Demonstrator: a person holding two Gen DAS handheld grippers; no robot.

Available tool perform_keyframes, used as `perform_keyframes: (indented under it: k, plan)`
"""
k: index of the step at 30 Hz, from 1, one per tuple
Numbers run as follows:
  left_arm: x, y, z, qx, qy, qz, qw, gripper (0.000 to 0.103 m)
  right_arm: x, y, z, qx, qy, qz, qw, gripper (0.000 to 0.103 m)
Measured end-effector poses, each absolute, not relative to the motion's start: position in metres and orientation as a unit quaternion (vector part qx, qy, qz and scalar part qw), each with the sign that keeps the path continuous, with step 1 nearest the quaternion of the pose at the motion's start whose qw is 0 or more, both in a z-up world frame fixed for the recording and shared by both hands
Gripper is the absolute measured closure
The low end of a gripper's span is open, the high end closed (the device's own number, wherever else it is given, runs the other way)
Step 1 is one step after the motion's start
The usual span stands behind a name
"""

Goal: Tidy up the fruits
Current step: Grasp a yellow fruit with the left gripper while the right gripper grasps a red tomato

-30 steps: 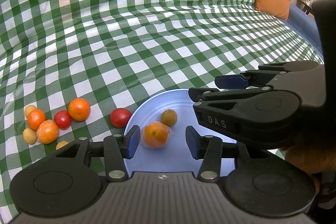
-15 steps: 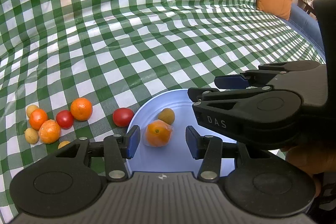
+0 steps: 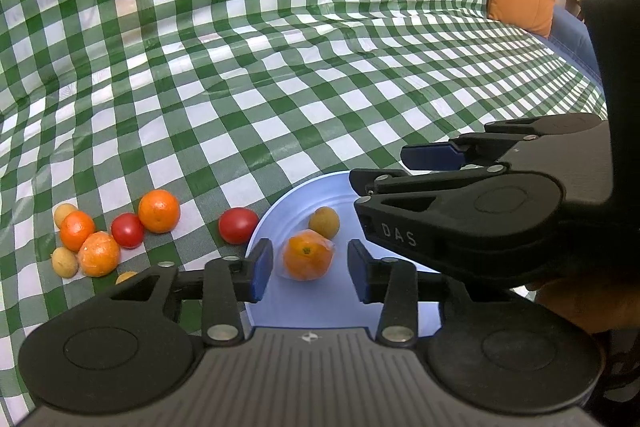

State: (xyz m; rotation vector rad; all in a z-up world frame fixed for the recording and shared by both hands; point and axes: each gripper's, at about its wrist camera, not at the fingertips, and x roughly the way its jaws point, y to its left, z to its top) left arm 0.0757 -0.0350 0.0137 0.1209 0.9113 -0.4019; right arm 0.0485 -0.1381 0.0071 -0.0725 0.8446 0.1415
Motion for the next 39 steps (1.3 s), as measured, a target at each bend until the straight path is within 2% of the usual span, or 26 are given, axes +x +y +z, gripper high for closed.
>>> perform_keyframes:
  k: [2,5,9,14,19,22,25,29,34,39]
  plan:
    - [0.077,-0.032,0.015,0.057,0.436,-0.191,0.878,0.072,0.049,-0.136,0.008,-0.035,0.407,0.070,0.910,0.062]
    - [0.085,-0.020,0.020,0.051,0.434,-0.180,0.881,0.079,0.050,-0.135,0.012,-0.030,0.396,0.068,0.915,0.063]
    - [0.113,0.038,0.035,-0.014,0.439,-0.115,0.891,0.079,0.052,-0.133,0.020,-0.007,0.371,0.072,0.926,0.074]
    - [0.141,0.119,0.042,-0.119,0.451,-0.034,0.884,0.079,0.053,-0.118,0.022,0.007,0.361,0.102,0.927,0.074]
    - [0.152,0.169,0.032,-0.184,0.476,0.005,0.860,0.079,0.059,-0.093,0.014,-0.008,0.376,0.143,0.916,0.074]
    - [0.152,0.180,0.024,-0.203,0.490,0.012,0.848,0.079,0.063,-0.079,0.006,-0.023,0.384,0.156,0.910,0.073]
    - [0.150,0.180,0.018,-0.199,0.503,0.012,0.841,0.079,0.067,-0.063,-0.003,-0.040,0.395,0.173,0.902,0.065]
    - [0.150,0.181,0.009,-0.197,0.511,0.015,0.837,0.079,0.070,-0.034,-0.014,-0.121,0.395,0.179,0.893,0.057]
    - [0.156,0.188,0.004,-0.209,0.514,0.027,0.831,0.076,0.077,-0.012,-0.037,-0.215,0.404,0.165,0.873,0.056]
    - [0.162,0.188,-0.006,-0.221,0.528,0.032,0.819,0.073,0.082,-0.003,-0.052,-0.245,0.416,0.169,0.859,0.057]
